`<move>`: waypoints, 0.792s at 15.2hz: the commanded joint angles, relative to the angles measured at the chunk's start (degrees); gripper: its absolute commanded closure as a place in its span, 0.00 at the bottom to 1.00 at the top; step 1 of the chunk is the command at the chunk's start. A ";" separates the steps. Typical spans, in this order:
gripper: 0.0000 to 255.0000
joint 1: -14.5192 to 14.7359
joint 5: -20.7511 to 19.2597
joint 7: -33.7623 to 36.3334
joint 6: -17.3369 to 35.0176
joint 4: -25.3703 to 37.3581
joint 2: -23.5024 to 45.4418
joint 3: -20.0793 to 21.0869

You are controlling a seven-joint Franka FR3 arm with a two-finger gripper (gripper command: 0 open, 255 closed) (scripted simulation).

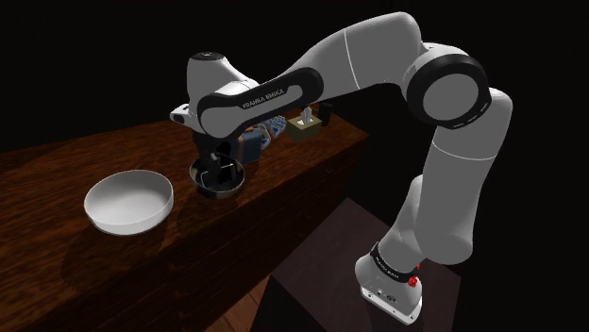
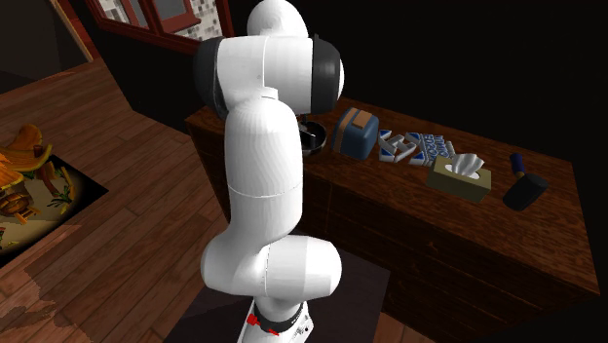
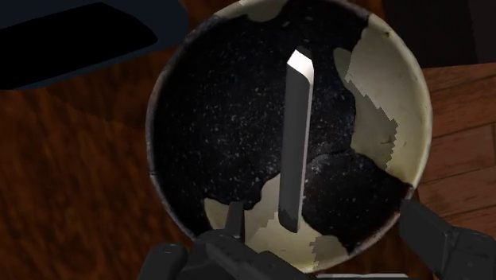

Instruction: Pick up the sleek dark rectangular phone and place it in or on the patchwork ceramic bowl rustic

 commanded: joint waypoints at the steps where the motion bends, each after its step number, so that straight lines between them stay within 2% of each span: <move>1: 0.00 0.00 0.00 0.00 0.00 0.00 0.00 0.00; 5: 0.00 0.03 0.15 -0.09 -6.37 3.07 -3.29 0.08; 12: 0.00 0.03 0.15 -0.09 -6.37 3.07 -3.29 0.08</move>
